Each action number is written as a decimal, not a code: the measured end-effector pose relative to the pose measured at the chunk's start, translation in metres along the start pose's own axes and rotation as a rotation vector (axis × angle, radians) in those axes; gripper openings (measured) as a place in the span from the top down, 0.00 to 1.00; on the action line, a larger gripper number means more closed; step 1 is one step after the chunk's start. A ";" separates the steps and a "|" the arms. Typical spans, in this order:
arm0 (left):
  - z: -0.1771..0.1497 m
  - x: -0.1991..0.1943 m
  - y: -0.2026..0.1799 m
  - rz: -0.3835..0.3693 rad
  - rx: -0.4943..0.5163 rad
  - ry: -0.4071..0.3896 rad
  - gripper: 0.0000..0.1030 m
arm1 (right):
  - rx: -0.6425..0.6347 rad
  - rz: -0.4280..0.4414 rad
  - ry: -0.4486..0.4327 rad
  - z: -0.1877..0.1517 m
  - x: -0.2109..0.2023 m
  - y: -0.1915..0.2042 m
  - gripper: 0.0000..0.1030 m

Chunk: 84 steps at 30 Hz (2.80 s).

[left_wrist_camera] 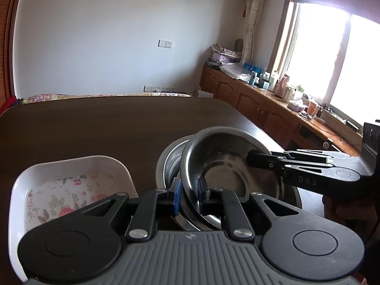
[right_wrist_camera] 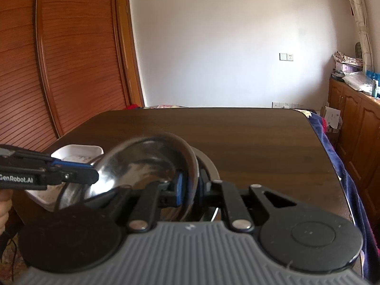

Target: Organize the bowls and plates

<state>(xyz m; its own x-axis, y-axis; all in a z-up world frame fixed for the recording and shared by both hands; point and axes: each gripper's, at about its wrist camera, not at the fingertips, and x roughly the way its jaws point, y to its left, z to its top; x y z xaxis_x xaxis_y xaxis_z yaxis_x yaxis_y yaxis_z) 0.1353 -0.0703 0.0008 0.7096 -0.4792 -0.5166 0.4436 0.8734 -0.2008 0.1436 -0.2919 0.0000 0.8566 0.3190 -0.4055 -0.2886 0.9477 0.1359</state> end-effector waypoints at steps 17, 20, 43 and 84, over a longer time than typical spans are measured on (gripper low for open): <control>-0.023 -0.041 0.005 0.064 -0.009 -0.193 0.22 | -0.019 -0.053 -0.181 -0.014 -0.031 0.007 0.47; -0.031 -0.044 0.004 0.104 0.012 -0.211 0.18 | -0.024 -0.074 -0.201 -0.021 -0.033 0.008 0.36; -0.049 -0.034 -0.012 0.102 0.090 -0.222 0.04 | 0.041 -0.074 -0.219 -0.047 -0.020 0.008 0.11; -0.050 -0.013 -0.011 0.061 0.055 -0.158 0.30 | 0.128 -0.013 -0.200 -0.045 -0.018 0.002 0.65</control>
<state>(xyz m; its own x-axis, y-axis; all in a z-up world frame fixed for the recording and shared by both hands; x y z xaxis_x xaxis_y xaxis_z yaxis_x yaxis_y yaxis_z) 0.0938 -0.0689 -0.0317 0.8113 -0.4373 -0.3881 0.4238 0.8971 -0.1249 0.1083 -0.2956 -0.0330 0.9313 0.2883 -0.2225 -0.2312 0.9401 0.2504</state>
